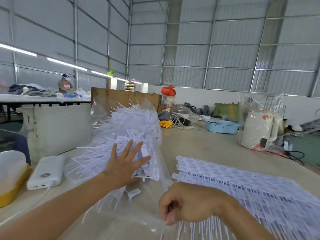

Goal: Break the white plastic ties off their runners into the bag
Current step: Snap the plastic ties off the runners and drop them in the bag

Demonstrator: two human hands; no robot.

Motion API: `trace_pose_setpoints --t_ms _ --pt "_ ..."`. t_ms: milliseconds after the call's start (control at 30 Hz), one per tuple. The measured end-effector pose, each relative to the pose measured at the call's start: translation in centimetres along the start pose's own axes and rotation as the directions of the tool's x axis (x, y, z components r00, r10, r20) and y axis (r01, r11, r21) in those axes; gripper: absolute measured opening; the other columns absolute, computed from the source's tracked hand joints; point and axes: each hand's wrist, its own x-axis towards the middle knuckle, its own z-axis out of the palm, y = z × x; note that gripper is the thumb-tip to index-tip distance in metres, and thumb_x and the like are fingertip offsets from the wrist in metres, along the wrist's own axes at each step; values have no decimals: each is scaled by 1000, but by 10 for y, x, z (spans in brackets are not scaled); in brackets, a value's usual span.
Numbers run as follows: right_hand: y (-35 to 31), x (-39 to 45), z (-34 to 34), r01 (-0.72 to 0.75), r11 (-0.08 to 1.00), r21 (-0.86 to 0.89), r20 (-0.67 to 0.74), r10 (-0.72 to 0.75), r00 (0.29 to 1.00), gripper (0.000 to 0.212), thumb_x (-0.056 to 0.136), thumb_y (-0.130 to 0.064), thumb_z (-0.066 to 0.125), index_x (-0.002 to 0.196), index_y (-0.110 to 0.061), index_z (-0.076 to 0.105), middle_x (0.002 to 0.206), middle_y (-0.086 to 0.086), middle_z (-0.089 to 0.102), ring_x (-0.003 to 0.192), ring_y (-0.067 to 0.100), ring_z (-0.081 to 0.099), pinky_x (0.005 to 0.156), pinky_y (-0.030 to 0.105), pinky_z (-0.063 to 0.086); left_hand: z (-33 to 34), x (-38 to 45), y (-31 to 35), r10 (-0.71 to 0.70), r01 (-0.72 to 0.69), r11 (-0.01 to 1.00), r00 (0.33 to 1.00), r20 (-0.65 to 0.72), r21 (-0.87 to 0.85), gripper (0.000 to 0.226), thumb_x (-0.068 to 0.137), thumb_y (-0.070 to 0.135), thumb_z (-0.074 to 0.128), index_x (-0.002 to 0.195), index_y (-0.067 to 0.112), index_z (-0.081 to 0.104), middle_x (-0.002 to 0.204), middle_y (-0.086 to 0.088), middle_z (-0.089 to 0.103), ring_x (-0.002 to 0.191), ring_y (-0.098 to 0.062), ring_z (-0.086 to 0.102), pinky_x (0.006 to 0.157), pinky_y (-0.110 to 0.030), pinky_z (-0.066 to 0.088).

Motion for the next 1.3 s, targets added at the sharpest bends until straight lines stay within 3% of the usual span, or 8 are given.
trace_pose_setpoints --t_ms 200,333,467,667,967,1033,1133,1300 --pt "23 -10 -10 -47 999 26 -231 52 972 15 88 -23 65 102 -19 68 80 -7 62 65 3 53 63 10 42 -52 -11 3 133 -67 970 951 278 -233 78 86 63 50 145 53 0 150 -2 -38 134 -31 -39 103 -67 -18" --pt "79 -46 -40 -252 967 42 -574 230 786 14 88 -25 65 96 -14 69 82 -6 63 67 10 56 67 19 45 -98 -16 36 100 -133 945 987 -124 -300 43 97 46 41 140 43 37 160 -1 9 147 -24 9 116 -52 4" --pt "141 -68 -26 -593 805 14 -696 434 573 30 93 -32 55 119 -17 60 118 2 57 107 17 54 91 26 44 -115 15 90 146 -320 745 934 -325 -586 33 98 15 44 126 23 60 128 -1 53 114 -18 53 97 -29 42" --pt "171 -77 0 -648 762 -18 -702 452 551 44 97 -41 45 136 -22 47 139 -4 45 125 16 43 101 26 36 -74 72 128 146 -137 863 989 -19 -485 35 97 13 44 131 14 50 131 -11 46 119 -28 51 96 -34 43" --pt "175 -78 -3 -724 688 -46 -773 434 462 45 97 -37 45 140 -24 39 144 -3 41 132 16 37 111 36 28 -57 68 130 -32 -81 856 977 -209 -510 28 95 38 49 119 23 49 121 0 43 117 -19 43 94 -31 37" --pt "175 -83 -5 -770 638 1 -803 459 379 47 97 -38 44 142 -27 35 146 -5 38 137 12 30 115 42 18 -65 64 125 -114 -183 626 940 -321 -758 13 93 24 57 104 20 51 107 -3 50 100 -19 53 85 -32 44" --pt "173 -93 -8 -812 578 77 -800 523 296 49 96 -44 42 142 -28 33 145 -4 39 137 13 30 114 52 13 -77 58 120 -267 -286 0 923 -276 -958 20 89 -2 58 82 17 53 66 -5 59 55 -8 58 50 -20 49" --pt "154 -114 -20 -872 485 68 -911 386 144 40 92 -34 48 132 -27 44 131 -1 47 125 20 40 110 51 26 -90 57 121 -355 -350 -379 910 -215 -857 20 89 -7 55 80 11 56 48 0 58 45 -7 53 48 -15 45"
